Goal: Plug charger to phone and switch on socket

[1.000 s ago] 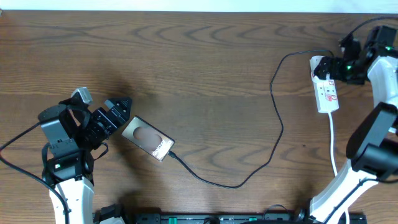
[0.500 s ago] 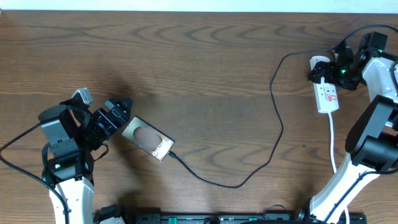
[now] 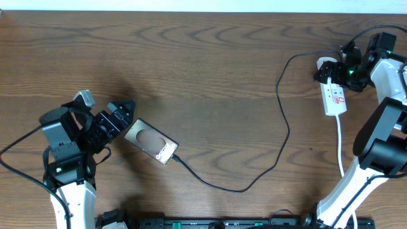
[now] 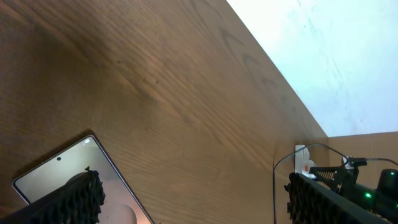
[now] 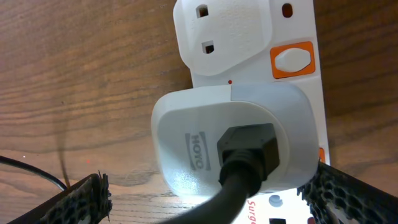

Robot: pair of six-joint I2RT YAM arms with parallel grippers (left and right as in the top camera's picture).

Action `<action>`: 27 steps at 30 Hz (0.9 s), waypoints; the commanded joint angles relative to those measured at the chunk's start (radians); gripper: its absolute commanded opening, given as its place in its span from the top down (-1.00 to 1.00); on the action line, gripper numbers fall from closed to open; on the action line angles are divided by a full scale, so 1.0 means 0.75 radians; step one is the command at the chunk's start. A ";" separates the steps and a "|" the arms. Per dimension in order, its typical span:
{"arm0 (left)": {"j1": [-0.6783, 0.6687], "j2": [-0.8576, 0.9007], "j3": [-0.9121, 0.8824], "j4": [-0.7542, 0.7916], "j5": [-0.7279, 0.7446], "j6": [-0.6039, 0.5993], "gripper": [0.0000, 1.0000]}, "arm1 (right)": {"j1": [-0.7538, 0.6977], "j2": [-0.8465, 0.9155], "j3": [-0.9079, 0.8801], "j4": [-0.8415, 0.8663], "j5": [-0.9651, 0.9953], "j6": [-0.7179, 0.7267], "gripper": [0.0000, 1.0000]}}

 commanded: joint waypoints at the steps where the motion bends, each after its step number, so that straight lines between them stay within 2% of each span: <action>1: 0.000 0.001 0.020 -0.003 0.008 0.033 -0.83 | -0.003 0.005 -0.002 0.004 -0.026 0.044 -0.98; 27: 0.000 0.001 0.020 -0.013 0.008 0.033 -0.83 | -0.003 0.006 -0.004 0.006 -0.026 0.075 -0.97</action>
